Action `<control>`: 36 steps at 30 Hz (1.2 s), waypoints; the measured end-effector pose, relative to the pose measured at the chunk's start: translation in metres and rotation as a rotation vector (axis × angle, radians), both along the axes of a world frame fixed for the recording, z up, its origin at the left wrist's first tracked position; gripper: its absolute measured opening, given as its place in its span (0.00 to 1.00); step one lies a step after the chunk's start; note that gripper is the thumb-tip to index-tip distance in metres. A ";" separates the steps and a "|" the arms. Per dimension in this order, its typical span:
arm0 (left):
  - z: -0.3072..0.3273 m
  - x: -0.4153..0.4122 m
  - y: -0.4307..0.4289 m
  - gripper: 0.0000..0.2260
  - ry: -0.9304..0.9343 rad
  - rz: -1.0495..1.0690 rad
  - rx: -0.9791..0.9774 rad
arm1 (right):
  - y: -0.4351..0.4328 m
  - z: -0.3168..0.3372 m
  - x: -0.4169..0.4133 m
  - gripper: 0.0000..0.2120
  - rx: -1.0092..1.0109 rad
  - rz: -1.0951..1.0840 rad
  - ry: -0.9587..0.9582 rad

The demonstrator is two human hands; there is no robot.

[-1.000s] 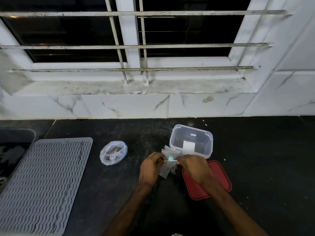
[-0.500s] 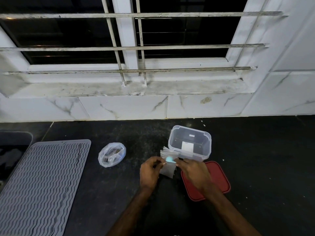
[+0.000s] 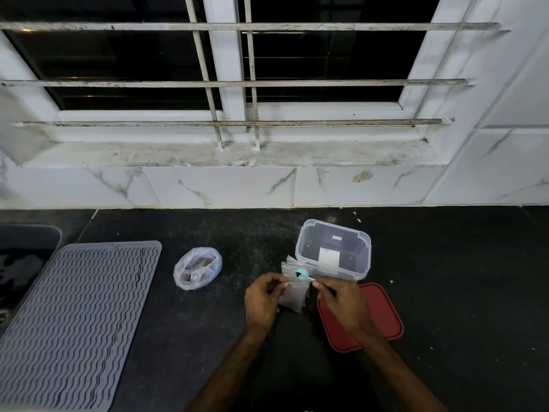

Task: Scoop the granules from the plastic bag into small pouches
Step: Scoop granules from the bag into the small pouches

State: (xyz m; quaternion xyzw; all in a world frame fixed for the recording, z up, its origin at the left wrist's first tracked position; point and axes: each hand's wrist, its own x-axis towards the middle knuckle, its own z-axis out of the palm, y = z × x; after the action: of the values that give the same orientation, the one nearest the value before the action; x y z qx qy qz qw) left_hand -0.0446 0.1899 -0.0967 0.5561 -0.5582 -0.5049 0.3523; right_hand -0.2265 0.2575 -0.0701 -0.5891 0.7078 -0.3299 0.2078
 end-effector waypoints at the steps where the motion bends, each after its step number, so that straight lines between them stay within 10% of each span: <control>1: 0.001 0.000 0.000 0.07 -0.003 0.006 0.002 | -0.001 -0.001 0.000 0.11 -0.009 -0.011 -0.011; 11: 0.001 -0.003 -0.001 0.06 0.003 -0.021 -0.026 | 0.006 -0.017 -0.005 0.31 -0.180 0.139 0.599; 18: -0.001 -0.004 0.001 0.07 0.001 -0.015 0.005 | 0.008 -0.016 0.001 0.19 -0.200 0.138 0.422; 28: 0.004 -0.004 0.002 0.06 0.023 0.010 0.032 | -0.003 -0.003 0.008 0.13 -0.083 -0.139 -0.330; 36: 0.003 -0.004 0.001 0.07 0.009 -0.017 0.015 | 0.006 -0.020 0.000 0.11 -0.078 0.054 0.099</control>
State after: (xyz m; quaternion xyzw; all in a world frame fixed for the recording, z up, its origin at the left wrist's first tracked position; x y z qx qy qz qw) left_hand -0.0487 0.1914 -0.0934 0.5516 -0.5575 -0.5146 0.3465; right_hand -0.2265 0.2637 -0.0903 -0.6313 0.6876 -0.3220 0.1583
